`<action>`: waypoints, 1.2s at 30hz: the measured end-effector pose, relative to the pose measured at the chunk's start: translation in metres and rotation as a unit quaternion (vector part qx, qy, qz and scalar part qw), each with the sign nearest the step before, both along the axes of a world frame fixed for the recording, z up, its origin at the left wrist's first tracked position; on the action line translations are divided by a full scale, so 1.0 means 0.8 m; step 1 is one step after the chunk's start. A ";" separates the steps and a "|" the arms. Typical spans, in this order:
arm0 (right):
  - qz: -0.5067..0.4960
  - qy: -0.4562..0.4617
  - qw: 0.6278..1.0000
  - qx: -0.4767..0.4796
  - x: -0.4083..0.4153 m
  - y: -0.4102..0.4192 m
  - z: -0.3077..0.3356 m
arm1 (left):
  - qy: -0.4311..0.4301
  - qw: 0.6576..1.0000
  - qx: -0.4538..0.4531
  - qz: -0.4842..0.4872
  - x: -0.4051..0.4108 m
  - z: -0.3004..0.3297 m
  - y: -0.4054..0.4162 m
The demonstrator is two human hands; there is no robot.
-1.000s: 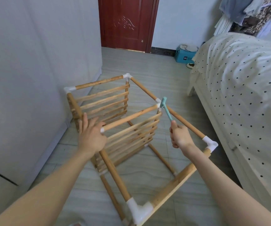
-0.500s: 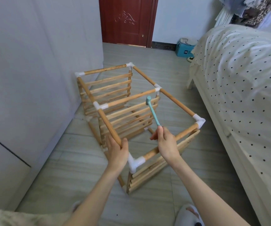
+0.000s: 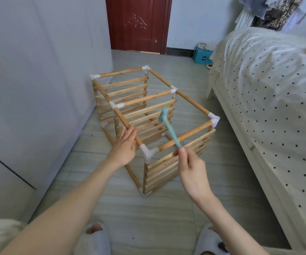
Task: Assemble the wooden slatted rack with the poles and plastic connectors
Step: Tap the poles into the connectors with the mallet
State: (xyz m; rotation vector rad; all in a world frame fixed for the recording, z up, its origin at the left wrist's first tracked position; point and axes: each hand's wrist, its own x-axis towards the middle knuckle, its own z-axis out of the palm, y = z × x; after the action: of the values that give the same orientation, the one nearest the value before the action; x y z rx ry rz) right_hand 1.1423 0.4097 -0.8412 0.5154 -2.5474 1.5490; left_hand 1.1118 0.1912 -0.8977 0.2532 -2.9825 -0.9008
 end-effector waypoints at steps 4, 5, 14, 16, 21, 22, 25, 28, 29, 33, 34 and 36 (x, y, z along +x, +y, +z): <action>-0.023 0.048 0.999 0.002 0.028 -0.004 -0.020 | -0.031 0.998 -0.031 -0.034 0.001 0.009 -0.017; 0.003 -0.007 0.993 0.119 0.037 -0.003 -0.037 | -0.031 0.999 -0.025 -0.035 0.001 0.010 -0.020; 0.021 -0.005 0.977 0.211 0.051 -0.013 -0.037 | -0.030 0.999 0.013 -0.025 0.000 0.001 -0.021; 0.010 -0.010 0.960 0.281 0.045 -0.007 -0.051 | -0.029 0.999 0.013 -0.026 -0.003 -0.001 -0.022; -0.018 0.131 0.987 0.087 0.033 -0.011 -0.024 | -0.021 0.999 0.033 -0.026 -0.001 -0.003 -0.022; -0.009 0.110 0.981 0.162 0.035 -0.011 -0.027 | -0.024 0.999 0.035 -0.027 -0.001 -0.001 -0.023; -0.010 0.028 0.965 0.259 0.028 0.003 -0.047 | -0.026 0.999 0.034 -0.023 -0.002 0.001 -0.024; -0.042 0.114 0.987 0.107 0.023 0.003 -0.027 | -0.022 0.998 0.051 -0.021 0.000 0.000 -0.021; -0.042 0.135 0.984 0.110 0.024 0.003 -0.025 | -0.029 0.998 0.053 -0.023 0.001 0.000 -0.020; -0.007 0.007 0.956 0.292 0.029 0.010 -0.048 | -0.032 0.998 0.054 -0.022 0.001 0.000 -0.022; -0.021 0.004 0.971 0.239 0.025 0.011 -0.041 | -0.031 0.998 0.056 -0.024 0.000 -0.001 -0.022; -0.042 0.090 0.986 0.133 0.021 0.007 -0.028 | -0.033 0.997 0.066 -0.021 0.000 -0.001 -0.019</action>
State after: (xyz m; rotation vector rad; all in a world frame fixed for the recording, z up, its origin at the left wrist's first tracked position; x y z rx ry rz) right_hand 1.1595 0.4157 -0.8636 0.5410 -2.6095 1.0859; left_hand 1.1122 0.1757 -0.8982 0.2273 -3.0026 -1.1164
